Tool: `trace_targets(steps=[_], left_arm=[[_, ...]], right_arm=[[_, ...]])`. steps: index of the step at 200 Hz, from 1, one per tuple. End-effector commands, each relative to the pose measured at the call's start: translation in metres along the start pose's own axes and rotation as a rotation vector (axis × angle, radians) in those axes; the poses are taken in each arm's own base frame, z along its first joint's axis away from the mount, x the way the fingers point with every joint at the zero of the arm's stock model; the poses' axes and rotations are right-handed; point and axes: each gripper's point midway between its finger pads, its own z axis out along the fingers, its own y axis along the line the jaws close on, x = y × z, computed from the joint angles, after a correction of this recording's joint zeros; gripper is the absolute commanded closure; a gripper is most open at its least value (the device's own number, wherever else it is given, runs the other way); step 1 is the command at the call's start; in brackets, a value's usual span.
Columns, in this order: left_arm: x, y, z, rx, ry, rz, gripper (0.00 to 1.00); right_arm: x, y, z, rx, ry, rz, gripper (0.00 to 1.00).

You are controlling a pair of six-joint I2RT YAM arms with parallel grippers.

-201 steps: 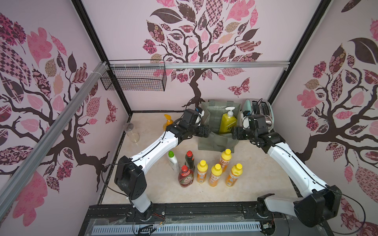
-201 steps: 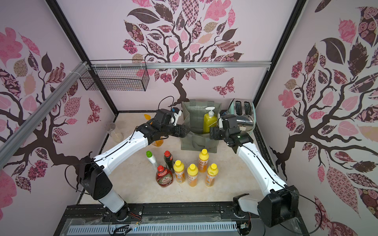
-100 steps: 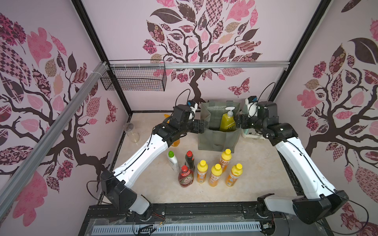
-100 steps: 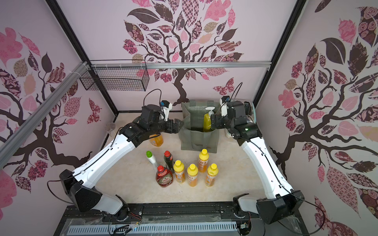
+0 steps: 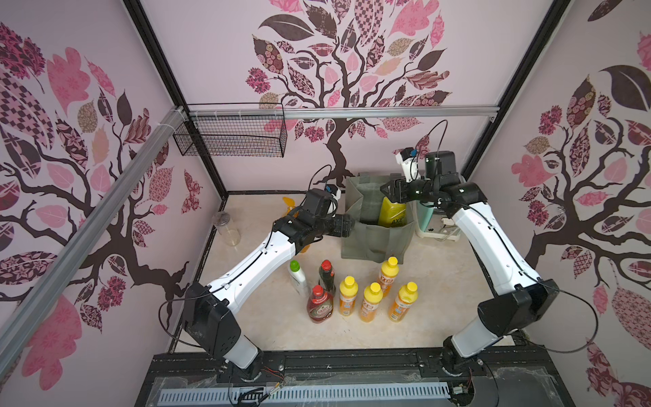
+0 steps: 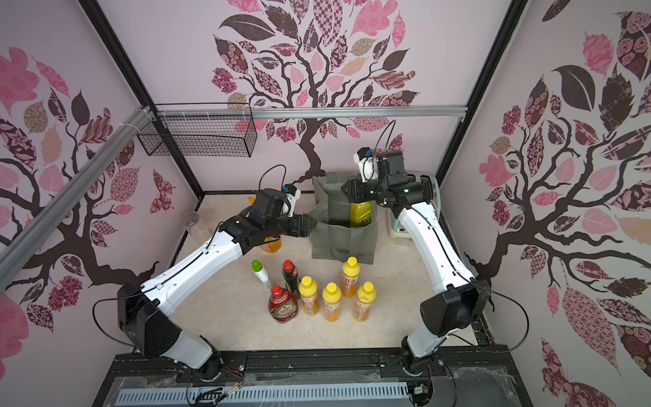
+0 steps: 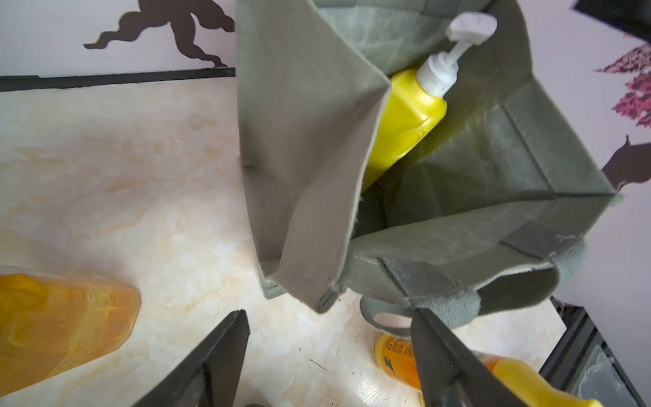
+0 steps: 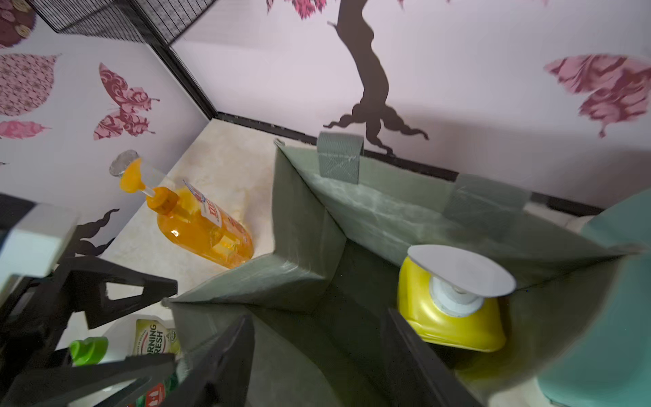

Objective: Pack dish soap into the shopping bag
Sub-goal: Adjust the shopping bag at the center of the board.

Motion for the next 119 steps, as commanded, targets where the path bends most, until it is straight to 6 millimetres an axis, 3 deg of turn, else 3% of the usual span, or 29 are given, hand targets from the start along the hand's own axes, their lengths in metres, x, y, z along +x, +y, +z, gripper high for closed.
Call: trace_targets(steps=[1, 33, 63, 119], left_arm=[[-0.009, -0.024, -0.010, 0.094, -0.057, 0.006, 0.31], [0.001, -0.031, -0.014, 0.123, -0.051, 0.002, 0.34], [0.008, -0.033, -0.019, 0.136, -0.049, 0.002, 0.35], [0.025, -0.044, -0.009, 0.166, -0.001, 0.017, 0.35]], right_arm=[[0.024, -0.015, 0.002, 0.071, 0.085, 0.008, 0.41], [0.029, -0.051, -0.003, 0.275, 0.099, -0.016, 0.41], [0.021, -0.059, -0.001, 0.317, 0.094, -0.021, 0.40], [0.016, -0.081, 0.020, 0.394, 0.115, -0.046, 0.39]])
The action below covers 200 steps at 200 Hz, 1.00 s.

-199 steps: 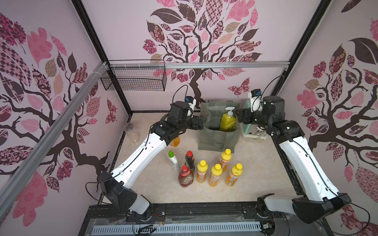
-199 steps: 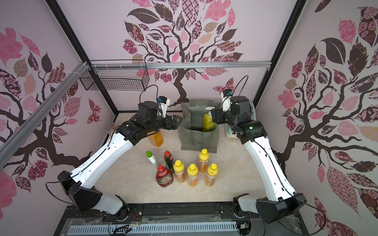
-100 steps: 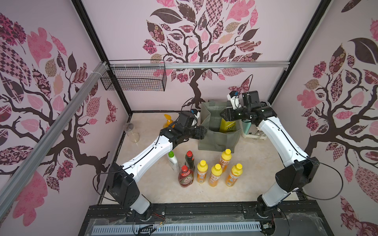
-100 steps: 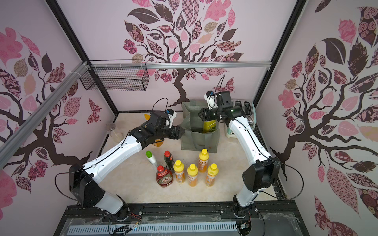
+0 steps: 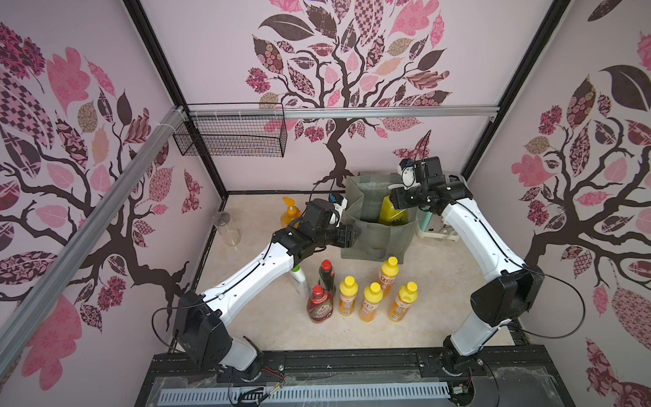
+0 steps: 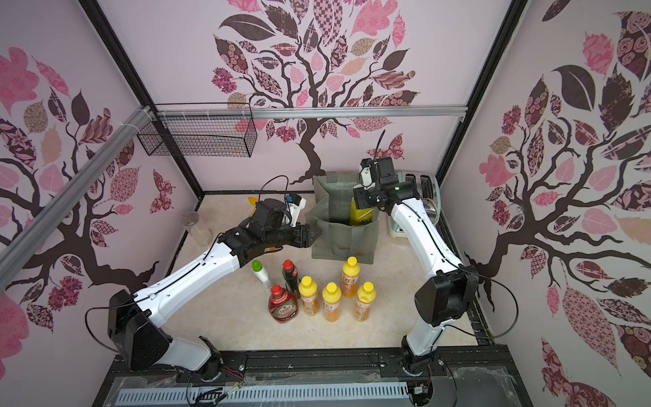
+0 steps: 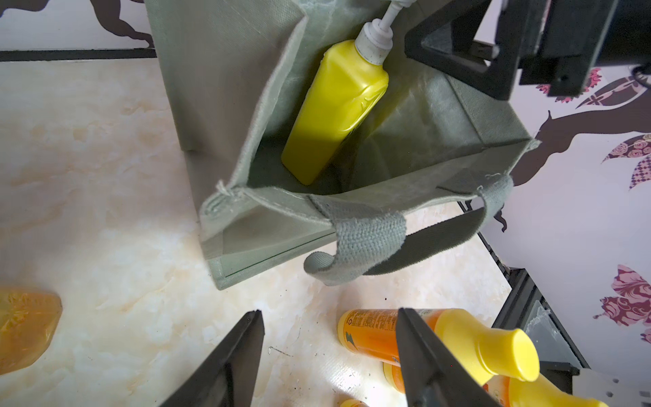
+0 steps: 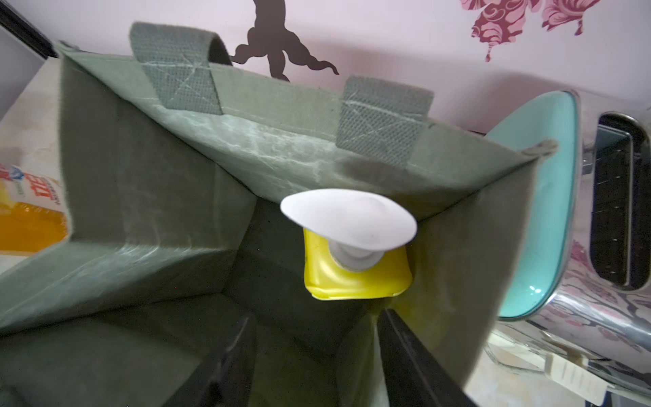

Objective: Pack dish soap into the shopping bag
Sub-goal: Adjust the shopping bag at the center of the board, then adjust the bottle of dish soap in the shopping bag.

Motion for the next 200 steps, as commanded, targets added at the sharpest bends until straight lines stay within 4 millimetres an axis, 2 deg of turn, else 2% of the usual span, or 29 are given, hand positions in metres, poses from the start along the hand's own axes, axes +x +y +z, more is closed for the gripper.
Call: trace_targets(steps=[1, 42, 77, 105, 132, 153, 182, 200], left_arm=[[0.003, -0.012, 0.003, 0.036, 0.001, 0.012, 0.35], [0.010, -0.025, 0.009, 0.047, 0.018, 0.040, 0.35], [0.006, -0.023, 0.004, 0.024, 0.000, 0.050, 0.35], [-0.012, -0.021, -0.011, -0.020, -0.058, 0.074, 0.34], [-0.037, -0.019, -0.029, -0.046, -0.125, 0.081, 0.31], [-0.052, -0.010, -0.036, -0.060, -0.164, 0.059, 0.30], [-0.060, 0.011, -0.032, -0.067, -0.172, 0.020, 0.29], [-0.052, 0.019, -0.019, -0.075, -0.137, 0.017, 0.29]], right_arm=[[-0.007, -0.013, 0.009, 0.058, 0.003, -0.019, 0.39], [-0.018, -0.021, 0.029, 0.057, 0.016, -0.025, 0.38], [-0.020, -0.026, 0.038, 0.038, 0.028, -0.012, 0.37], [-0.014, -0.026, 0.047, 0.025, 0.052, -0.014, 0.31], [-0.011, -0.023, 0.053, 0.011, 0.068, -0.018, 0.32], [-0.008, -0.021, 0.058, -0.002, 0.080, -0.024, 0.32], [-0.003, -0.012, 0.063, -0.060, 0.099, -0.022, 0.38], [-0.002, -0.010, 0.062, -0.070, 0.101, -0.016, 0.54]])
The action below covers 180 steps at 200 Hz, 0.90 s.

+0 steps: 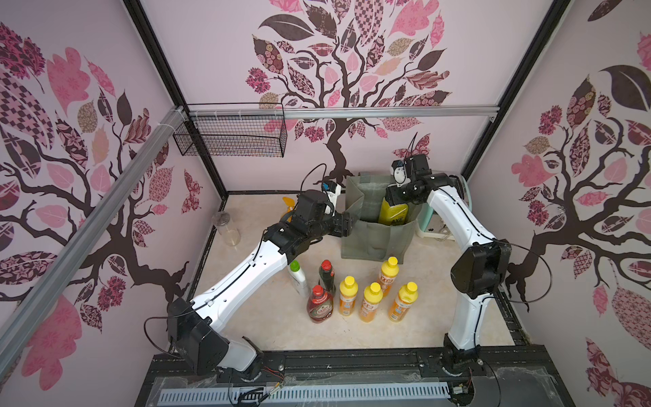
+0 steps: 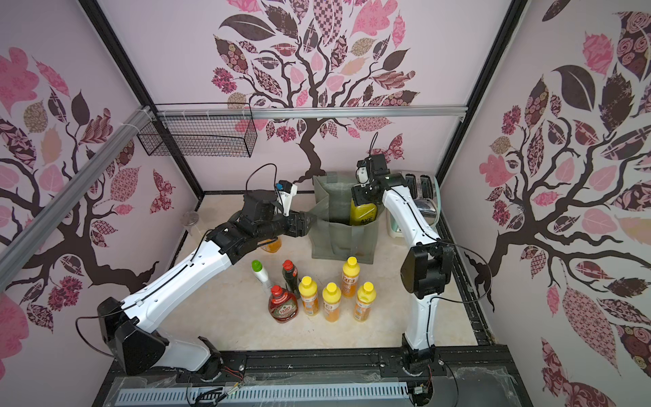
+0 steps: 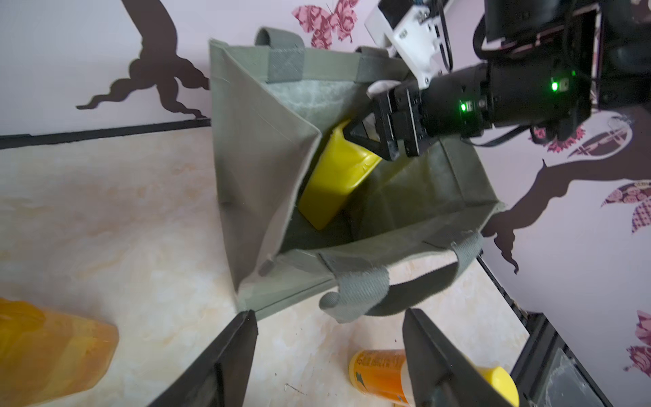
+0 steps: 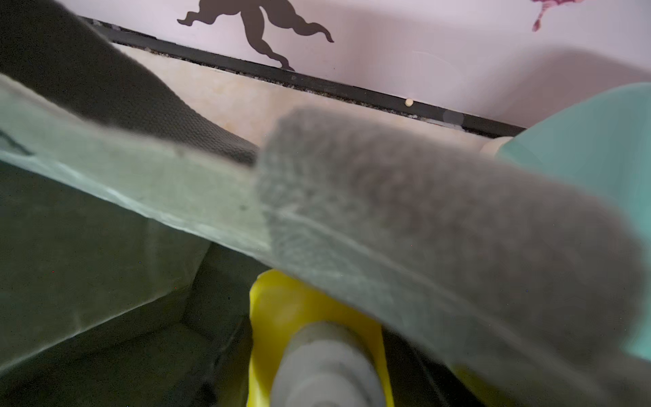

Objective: Pack dish soap into the shopping bag
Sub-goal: Adjust the bottle of dish soap in the shopping bag.

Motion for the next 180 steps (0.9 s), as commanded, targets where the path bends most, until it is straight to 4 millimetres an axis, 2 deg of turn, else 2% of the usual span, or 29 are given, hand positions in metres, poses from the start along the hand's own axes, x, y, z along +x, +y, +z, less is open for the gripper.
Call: trace_targets(steps=[1, 15, 39, 93, 131, 180], left_arm=[[0.007, 0.004, 0.013, 0.008, 0.026, 0.001, 0.28], [0.020, 0.004, 0.022, 0.028, 0.057, -0.003, 0.29], [0.039, 0.000, 0.035, 0.052, 0.094, -0.005, 0.34], [0.062, -0.031, 0.043, 0.101, 0.150, 0.032, 0.50], [0.068, -0.044, 0.043, 0.129, 0.170, 0.032, 0.59], [0.071, -0.054, 0.040, 0.157, 0.183, 0.031, 0.61]], right_arm=[[-0.003, 0.004, -0.009, -0.036, 0.002, 0.010, 0.54], [-0.006, 0.003, -0.015, -0.026, -0.017, 0.021, 0.66], [-0.018, 0.001, -0.032, -0.014, -0.071, 0.043, 0.75], [-0.060, -0.002, -0.087, 0.005, -0.244, 0.167, 1.00], [-0.083, -0.007, -0.113, 0.023, -0.345, 0.239, 1.00], [-0.098, -0.027, -0.132, 0.120, -0.440, 0.307, 1.00]])
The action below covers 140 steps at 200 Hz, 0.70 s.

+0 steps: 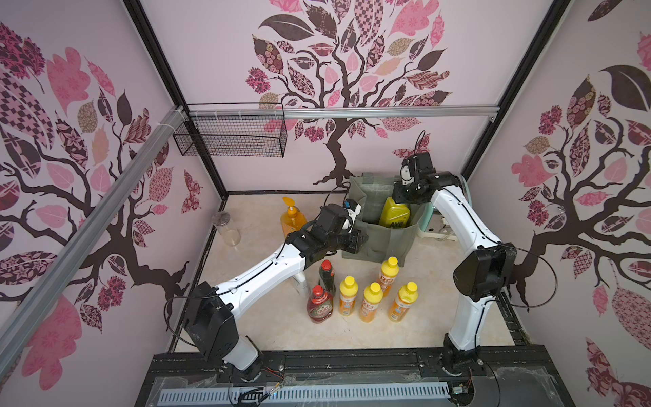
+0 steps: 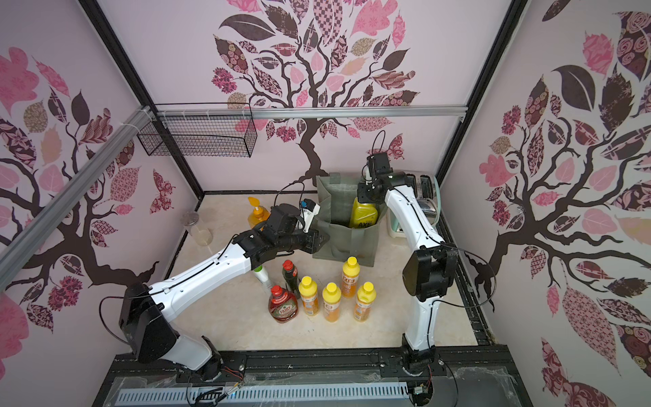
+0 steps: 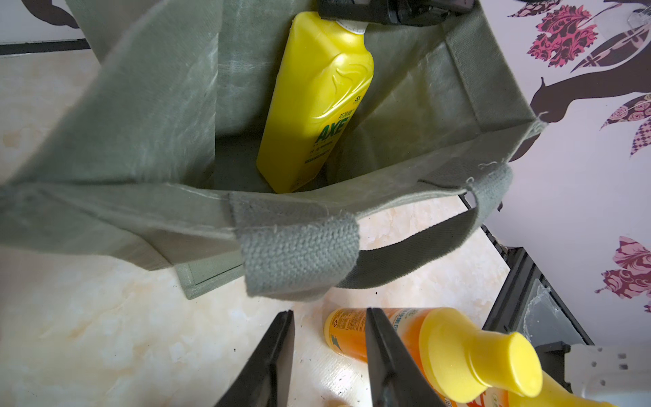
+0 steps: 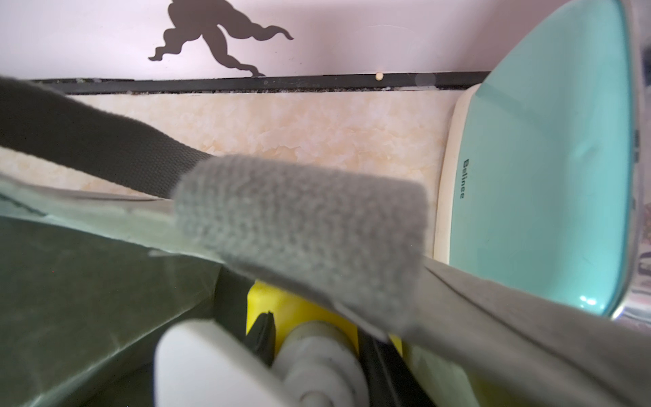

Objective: Pack dish soap into the shopping bag
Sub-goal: Adjust the bottle of dish soap in the shopping bag.

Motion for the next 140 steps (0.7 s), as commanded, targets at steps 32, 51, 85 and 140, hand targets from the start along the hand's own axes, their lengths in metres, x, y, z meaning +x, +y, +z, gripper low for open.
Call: trace_targets(steps=[32, 51, 85, 140], left_arm=[[-0.033, -0.019, -0.032, 0.020, -0.084, 0.017, 0.46], [-0.070, -0.016, -0.068, -0.003, -0.174, 0.011, 0.28], [-0.120, 0.019, -0.085, -0.070, -0.243, -0.036, 0.17], [-0.106, 0.039, -0.003, 0.004, -0.093, -0.041, 0.23]], right_arm=[[-0.107, 0.019, -0.113, -0.101, -0.457, 0.049, 1.00], [-0.102, 0.020, -0.107, -0.107, -0.437, 0.033, 1.00], [-0.100, 0.014, -0.114, -0.084, -0.463, 0.034, 1.00], [-0.107, 0.000, -0.130, 0.004, -0.507, 0.043, 1.00]])
